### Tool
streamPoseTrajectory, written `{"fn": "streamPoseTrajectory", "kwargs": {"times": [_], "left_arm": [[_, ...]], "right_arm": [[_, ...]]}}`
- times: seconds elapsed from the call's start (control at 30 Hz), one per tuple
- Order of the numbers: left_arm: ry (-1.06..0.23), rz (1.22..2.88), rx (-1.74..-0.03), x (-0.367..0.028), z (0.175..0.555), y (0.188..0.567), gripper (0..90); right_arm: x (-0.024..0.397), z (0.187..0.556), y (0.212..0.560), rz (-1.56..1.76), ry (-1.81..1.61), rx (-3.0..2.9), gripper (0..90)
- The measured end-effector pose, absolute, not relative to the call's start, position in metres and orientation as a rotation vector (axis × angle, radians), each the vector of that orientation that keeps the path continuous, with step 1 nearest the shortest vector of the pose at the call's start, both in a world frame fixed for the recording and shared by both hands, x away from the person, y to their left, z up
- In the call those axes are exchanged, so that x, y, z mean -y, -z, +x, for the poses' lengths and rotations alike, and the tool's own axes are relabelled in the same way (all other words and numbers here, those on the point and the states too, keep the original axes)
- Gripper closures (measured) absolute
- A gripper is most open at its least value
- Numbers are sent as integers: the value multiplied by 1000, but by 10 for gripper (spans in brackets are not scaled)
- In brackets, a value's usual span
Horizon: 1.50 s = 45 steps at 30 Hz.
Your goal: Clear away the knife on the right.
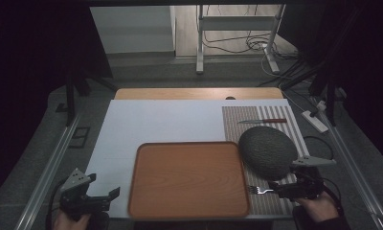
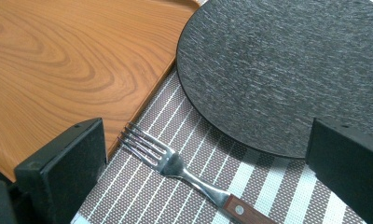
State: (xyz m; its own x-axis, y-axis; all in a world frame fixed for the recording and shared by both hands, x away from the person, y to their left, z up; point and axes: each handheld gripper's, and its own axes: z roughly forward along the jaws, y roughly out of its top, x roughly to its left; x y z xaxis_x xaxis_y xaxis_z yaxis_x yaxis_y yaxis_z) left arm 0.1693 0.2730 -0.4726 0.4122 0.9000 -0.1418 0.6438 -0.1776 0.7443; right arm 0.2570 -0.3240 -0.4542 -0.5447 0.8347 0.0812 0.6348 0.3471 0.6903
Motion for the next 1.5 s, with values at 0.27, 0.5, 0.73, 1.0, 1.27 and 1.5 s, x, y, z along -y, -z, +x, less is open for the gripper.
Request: {"fn": "streamPoseTrajectory", "kwargs": {"times": [0.27, 0.5, 0.73, 1.0, 1.27, 1.5], "left_arm": [[-428, 1914, -1316, -273, 169, 473, 11], [-424, 1910, -1318, -273, 170, 473, 11], [-424, 1912, -1320, -273, 170, 473, 12], [-425, 1918, -1322, -273, 170, 473, 12], [-425, 1919, -1322, -272, 170, 473, 13], [-425, 1919, -1323, -272, 170, 473, 14]], "right_arm": [[322, 258, 453, 1287, -998, -2313, 0], [321, 260, 452, 1267, -1009, -2315, 0], [318, 263, 449, 1233, -1019, -2317, 0], [318, 270, 449, 1226, -1025, -2293, 0], [319, 275, 448, 1213, -1022, -2296, 0], [319, 285, 448, 1216, -1047, -2301, 0]]}}
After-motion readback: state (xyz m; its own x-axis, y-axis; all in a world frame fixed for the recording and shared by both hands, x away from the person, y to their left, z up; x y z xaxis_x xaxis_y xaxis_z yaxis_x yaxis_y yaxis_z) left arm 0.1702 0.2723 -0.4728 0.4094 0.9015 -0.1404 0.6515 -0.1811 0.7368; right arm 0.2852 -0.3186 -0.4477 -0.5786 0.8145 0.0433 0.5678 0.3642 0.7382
